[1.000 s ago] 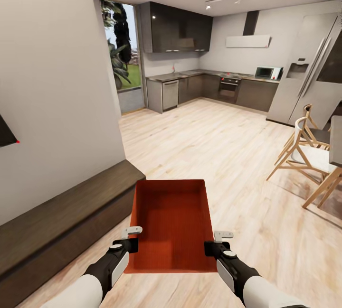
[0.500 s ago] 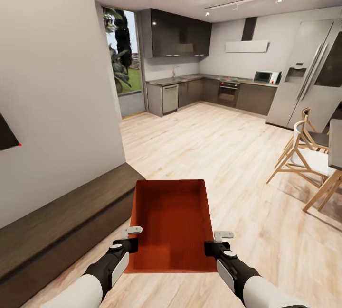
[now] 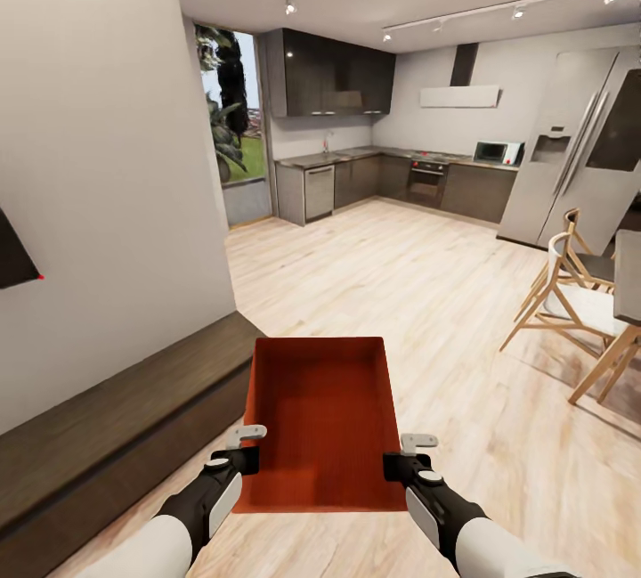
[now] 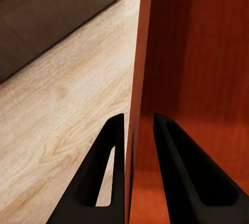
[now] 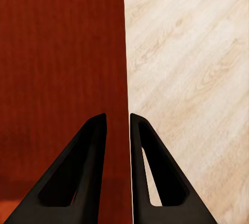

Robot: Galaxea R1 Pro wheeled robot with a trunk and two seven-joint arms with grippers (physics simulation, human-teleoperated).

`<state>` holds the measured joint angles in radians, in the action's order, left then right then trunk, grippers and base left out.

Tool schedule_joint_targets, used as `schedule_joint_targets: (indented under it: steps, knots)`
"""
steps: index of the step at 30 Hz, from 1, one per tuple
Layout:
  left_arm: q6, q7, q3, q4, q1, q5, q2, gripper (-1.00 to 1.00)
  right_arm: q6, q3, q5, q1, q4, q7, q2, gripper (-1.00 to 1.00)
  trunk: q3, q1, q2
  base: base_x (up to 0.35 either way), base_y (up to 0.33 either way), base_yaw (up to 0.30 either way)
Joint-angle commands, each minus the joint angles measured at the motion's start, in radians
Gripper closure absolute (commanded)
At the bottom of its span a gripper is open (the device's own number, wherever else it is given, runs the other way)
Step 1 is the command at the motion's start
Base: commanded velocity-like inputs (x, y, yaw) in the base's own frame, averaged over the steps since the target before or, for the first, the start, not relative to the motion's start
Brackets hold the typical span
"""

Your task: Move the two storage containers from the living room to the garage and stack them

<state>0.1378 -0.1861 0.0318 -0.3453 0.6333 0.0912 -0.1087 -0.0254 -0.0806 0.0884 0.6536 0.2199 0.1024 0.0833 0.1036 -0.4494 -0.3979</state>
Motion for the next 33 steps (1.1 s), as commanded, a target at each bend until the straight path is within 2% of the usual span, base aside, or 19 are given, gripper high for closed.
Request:
schedule_joint_targets:
  steps: [1,33]
  knots:
    - [0.007,-0.013,-0.003,-0.001,0.0,-0.007,0.001,1.0,-0.003,0.006,0.001,0.001,0.001,0.071,-0.005,1.0,0.0,-0.001,-0.002,0.0,0.0,0.0]
    - [0.008,-0.013,-0.003,-0.002,0.0,-0.007,0.001,1.0,-0.003,0.006,0.001,0.001,0.001,0.074,-0.005,1.0,-0.051,-0.001,-0.002,0.0,0.0,0.0]
